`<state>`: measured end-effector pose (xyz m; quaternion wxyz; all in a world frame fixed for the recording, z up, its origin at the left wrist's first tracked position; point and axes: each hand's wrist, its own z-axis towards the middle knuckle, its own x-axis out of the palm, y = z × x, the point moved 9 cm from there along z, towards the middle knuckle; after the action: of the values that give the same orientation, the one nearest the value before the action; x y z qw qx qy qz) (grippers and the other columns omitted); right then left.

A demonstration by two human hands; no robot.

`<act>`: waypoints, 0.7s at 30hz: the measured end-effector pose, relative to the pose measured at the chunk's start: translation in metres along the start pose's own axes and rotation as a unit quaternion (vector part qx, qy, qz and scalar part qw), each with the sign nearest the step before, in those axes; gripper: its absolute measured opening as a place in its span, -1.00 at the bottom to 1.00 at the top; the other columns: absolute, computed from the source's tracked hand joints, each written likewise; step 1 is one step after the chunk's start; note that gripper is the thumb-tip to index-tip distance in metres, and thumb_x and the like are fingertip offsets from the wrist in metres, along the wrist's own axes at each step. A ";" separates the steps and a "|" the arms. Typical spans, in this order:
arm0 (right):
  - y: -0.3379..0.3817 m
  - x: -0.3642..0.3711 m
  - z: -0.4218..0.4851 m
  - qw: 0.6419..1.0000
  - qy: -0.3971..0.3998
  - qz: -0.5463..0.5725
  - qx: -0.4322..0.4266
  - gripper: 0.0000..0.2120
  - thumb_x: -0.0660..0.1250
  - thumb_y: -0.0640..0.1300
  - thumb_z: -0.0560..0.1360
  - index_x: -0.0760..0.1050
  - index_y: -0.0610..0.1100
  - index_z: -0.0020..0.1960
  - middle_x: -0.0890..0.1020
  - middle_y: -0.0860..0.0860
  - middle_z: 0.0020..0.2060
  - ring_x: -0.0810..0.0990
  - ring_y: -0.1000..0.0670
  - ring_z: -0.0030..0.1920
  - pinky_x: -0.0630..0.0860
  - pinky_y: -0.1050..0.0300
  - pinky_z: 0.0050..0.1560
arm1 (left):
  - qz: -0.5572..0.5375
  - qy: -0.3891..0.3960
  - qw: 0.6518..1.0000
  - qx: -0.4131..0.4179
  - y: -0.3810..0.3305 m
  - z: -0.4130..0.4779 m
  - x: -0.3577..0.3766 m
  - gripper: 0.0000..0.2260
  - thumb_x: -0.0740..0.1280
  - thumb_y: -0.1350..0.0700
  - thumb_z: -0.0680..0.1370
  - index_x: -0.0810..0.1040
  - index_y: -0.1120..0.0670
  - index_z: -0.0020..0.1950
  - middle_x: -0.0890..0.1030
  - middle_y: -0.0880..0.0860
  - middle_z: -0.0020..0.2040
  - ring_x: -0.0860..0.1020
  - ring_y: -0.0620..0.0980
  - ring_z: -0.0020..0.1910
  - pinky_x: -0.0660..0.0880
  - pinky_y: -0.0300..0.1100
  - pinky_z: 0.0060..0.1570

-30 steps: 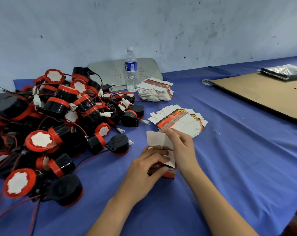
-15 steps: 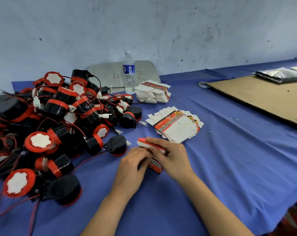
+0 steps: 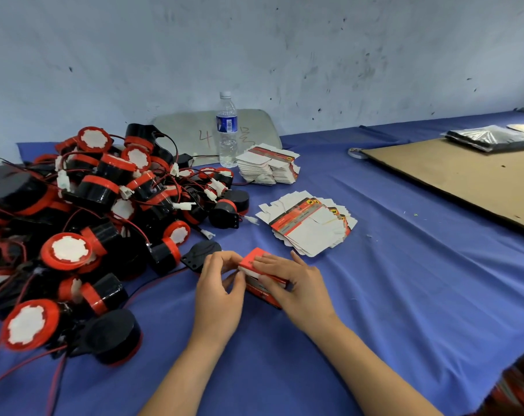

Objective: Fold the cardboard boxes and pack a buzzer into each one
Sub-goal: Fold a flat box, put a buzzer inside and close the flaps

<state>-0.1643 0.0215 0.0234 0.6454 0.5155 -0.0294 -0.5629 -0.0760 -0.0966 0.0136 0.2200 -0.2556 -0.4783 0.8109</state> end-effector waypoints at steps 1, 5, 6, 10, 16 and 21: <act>0.001 0.000 0.000 1.000 0.001 -0.006 -0.007 -0.79 0.38 -0.09 0.54 0.64 0.05 0.16 0.58 0.28 0.13 0.44 0.33 0.26 0.07 0.14 0.50 | -0.005 0.001 1.000 -0.004 0.001 0.000 0.000 -0.67 0.29 0.45 0.50 0.51 -0.01 -0.07 0.55 0.02 -0.04 0.55 -0.16 -0.02 0.44 -0.40 -0.04; 0.003 0.002 -0.001 0.999 0.028 -0.036 -0.014 -0.75 0.33 -0.02 0.55 0.60 0.06 0.22 0.58 0.19 0.23 0.41 0.24 0.35 0.04 0.03 0.53 | -0.006 0.000 1.000 -0.010 0.004 0.002 -0.002 -0.70 0.30 0.44 0.50 0.56 0.02 -0.11 0.61 0.01 -0.10 0.57 -0.13 -0.06 0.43 -0.45 -0.07; 0.002 0.003 -0.001 0.998 0.038 -0.042 -0.012 -0.74 0.32 0.00 0.56 0.58 0.07 0.24 0.56 0.20 0.25 0.38 0.24 0.37 0.03 0.02 0.53 | -0.002 -0.001 1.000 -0.007 0.004 0.002 -0.002 -0.70 0.31 0.43 0.50 0.57 0.01 -0.12 0.61 0.00 -0.11 0.57 -0.14 -0.06 0.43 -0.44 -0.05; 0.000 0.005 -0.003 0.995 0.075 -0.064 -0.014 -0.70 0.30 0.00 0.58 0.52 0.12 0.30 0.47 0.26 0.32 0.24 0.29 0.42 -0.03 0.03 0.53 | 0.005 -0.004 1.000 0.000 0.003 0.002 -0.002 -0.71 0.32 0.46 0.49 0.59 0.06 -0.14 0.61 0.03 -0.10 0.56 -0.21 -0.07 0.41 -0.48 -0.04; 0.001 0.010 -0.006 0.982 0.122 -0.142 -0.037 -0.66 0.23 0.01 0.61 0.42 0.17 0.38 0.33 0.29 0.41 0.08 0.25 0.49 -0.10 0.04 0.53 | 0.042 0.009 0.999 0.011 0.004 0.002 0.000 -0.74 0.32 0.47 0.48 0.57 0.11 -0.18 0.59 -0.01 -0.09 0.55 -0.26 -0.08 0.43 -0.49 -0.11; -0.002 0.013 -0.014 0.961 0.157 -0.220 -0.060 -0.57 0.12 0.03 0.64 0.19 0.27 0.48 0.10 0.30 0.50 -0.08 0.12 0.55 -0.20 0.05 0.51 | 0.062 0.003 0.998 0.025 0.002 0.000 0.001 -0.71 0.33 0.47 0.46 0.56 0.06 -0.15 0.56 -0.09 -0.02 0.55 -0.25 -0.06 0.49 -0.41 -0.12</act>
<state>-0.1523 0.0207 0.0079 0.5317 0.5514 0.2205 -0.6039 -0.0768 -0.0968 0.0112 0.1771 -0.2813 -0.4406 0.8339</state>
